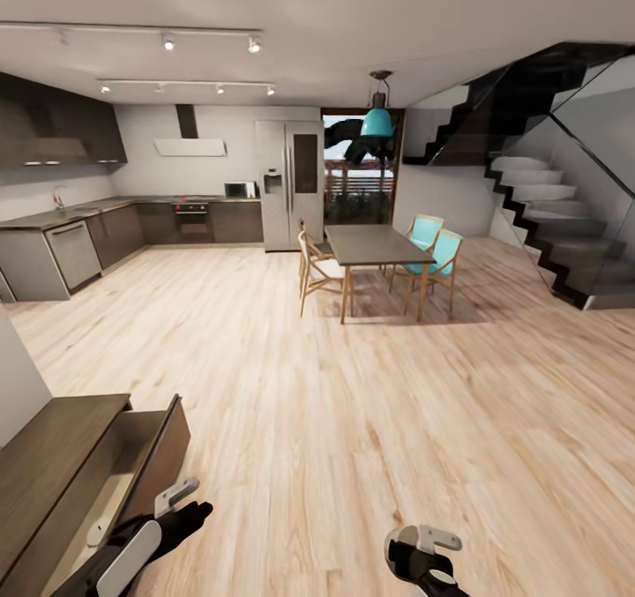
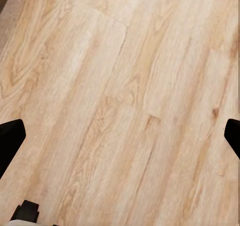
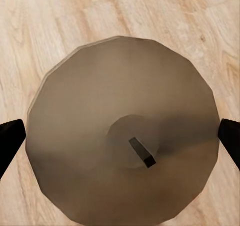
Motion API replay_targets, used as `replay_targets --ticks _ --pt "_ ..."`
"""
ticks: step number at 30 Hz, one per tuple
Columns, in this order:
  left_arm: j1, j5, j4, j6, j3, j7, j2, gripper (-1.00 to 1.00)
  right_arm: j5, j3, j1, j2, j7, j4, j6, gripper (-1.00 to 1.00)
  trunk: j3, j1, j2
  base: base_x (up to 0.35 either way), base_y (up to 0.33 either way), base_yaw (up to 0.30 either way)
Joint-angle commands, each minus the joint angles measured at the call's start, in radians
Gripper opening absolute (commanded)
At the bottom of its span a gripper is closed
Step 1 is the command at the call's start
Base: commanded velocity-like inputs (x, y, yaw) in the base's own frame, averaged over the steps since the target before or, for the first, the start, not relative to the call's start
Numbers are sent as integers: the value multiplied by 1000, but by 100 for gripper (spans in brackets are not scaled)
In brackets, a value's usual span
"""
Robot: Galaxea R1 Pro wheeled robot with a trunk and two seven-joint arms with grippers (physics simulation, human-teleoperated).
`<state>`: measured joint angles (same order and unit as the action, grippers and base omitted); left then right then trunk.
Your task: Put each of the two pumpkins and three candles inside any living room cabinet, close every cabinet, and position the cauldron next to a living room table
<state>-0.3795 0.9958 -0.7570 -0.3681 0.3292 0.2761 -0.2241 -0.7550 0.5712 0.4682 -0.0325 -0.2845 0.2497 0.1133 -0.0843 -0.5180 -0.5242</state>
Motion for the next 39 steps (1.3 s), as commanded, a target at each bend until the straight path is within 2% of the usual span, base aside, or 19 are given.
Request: replay_targets --ticks 1,39 --pt "-1 10 -2 0 5 9 -1 100 -9 9 1 0 -4 0 5 -100 -2 -1 -2 299 -100 1" --pt "-1 10 10 6 8 10 0 100 -5 10 1 -5 -2 -2 6 -100 -2 -1 -2 310 -37 0"
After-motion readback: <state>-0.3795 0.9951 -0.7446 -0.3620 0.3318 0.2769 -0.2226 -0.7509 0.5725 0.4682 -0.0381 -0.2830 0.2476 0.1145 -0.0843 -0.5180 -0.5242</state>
